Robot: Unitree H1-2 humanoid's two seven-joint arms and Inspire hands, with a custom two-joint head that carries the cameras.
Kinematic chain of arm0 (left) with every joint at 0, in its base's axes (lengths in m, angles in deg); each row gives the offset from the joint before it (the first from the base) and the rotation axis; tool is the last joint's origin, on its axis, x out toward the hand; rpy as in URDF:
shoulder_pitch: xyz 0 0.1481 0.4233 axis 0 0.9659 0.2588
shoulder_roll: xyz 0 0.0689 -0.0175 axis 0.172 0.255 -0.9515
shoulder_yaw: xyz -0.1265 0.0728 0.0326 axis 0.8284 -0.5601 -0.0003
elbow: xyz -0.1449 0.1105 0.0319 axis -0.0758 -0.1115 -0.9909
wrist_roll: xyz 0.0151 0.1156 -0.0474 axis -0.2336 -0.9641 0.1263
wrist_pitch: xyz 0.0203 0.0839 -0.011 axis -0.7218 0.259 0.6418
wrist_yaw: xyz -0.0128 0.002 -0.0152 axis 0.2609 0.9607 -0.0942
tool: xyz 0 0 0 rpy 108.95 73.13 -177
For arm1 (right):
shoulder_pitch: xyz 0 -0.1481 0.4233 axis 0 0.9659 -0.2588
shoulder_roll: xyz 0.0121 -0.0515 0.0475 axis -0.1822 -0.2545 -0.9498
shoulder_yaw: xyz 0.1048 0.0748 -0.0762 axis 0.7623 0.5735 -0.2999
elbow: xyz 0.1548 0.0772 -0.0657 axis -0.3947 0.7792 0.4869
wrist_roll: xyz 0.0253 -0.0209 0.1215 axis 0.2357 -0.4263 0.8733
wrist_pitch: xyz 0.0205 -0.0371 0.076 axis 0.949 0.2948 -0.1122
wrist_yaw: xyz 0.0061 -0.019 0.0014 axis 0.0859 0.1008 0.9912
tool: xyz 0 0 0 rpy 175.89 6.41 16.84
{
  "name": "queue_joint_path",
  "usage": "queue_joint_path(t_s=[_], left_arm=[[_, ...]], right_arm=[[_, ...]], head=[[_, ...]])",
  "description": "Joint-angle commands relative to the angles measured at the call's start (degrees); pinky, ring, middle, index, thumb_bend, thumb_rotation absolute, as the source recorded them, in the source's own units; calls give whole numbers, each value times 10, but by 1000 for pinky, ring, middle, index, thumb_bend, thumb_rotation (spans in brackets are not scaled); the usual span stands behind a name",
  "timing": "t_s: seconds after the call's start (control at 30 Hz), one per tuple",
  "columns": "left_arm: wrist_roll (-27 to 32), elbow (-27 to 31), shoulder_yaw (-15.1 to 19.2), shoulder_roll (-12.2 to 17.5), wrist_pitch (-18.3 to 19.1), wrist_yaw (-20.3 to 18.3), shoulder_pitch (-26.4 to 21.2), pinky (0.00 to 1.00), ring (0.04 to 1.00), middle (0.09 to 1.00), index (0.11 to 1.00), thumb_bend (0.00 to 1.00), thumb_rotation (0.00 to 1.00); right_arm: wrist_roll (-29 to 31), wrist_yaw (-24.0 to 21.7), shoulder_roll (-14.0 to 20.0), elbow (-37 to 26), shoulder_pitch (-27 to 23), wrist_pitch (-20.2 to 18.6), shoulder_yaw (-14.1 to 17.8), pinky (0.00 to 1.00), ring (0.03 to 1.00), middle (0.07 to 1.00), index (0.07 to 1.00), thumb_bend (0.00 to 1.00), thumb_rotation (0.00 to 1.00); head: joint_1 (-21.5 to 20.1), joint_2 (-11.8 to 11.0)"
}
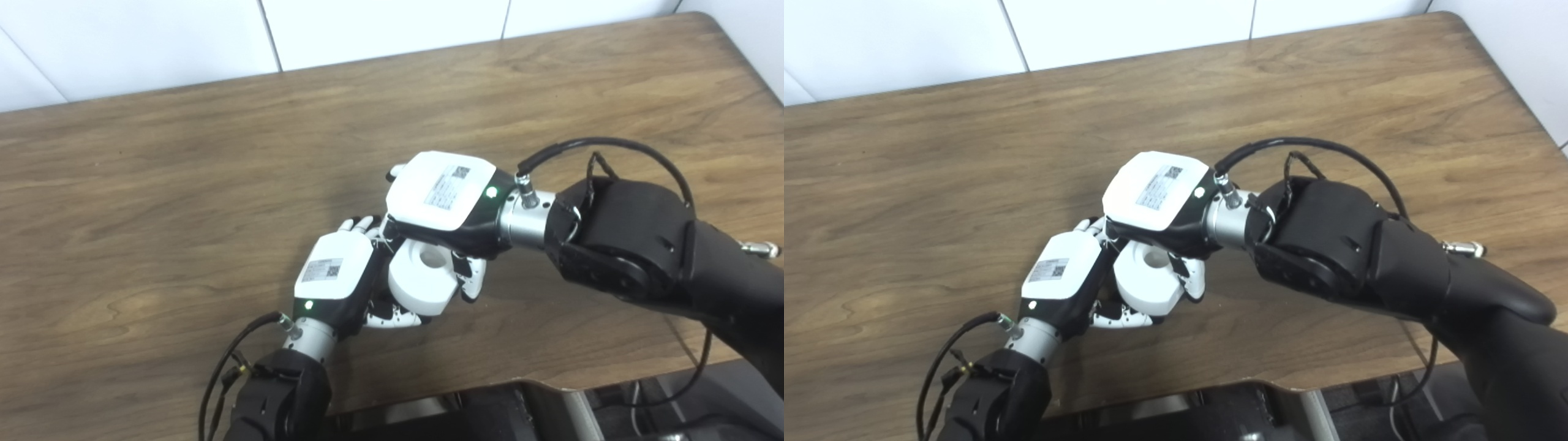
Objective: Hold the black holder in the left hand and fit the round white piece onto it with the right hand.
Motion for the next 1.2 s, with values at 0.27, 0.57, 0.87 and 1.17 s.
queue_joint_path(t_s=[0.27, 0.57, 0.87, 1.17], left_arm=[[-14, 0, -14, -16, 0, -11, -1, 971, 940, 828, 488, 515, 58], [-16, -1, -16, -21, -2, -9, -1, 971, 931, 818, 488, 515, 57], [-18, -1, -18, -27, 0, -8, 0, 964, 925, 814, 487, 515, 56], [-20, 0, -20, -31, 2, -8, 1, 965, 923, 817, 487, 515, 54]], right_arm=[[-10, -60, -21, -4, 5, -27, 21, 997, 645, 504, 460, 530, 0], [-9, -60, -23, 4, 2, -27, 19, 972, 648, 525, 449, 526, 0], [-9, -60, -23, 8, 3, -26, 19, 951, 617, 498, 467, 531, 0], [-23, -60, -32, 7, 4, -27, 4, 934, 579, 474, 487, 531, 0]], head=[[5, 3], [8, 5], [10, 8], [10, 10]])
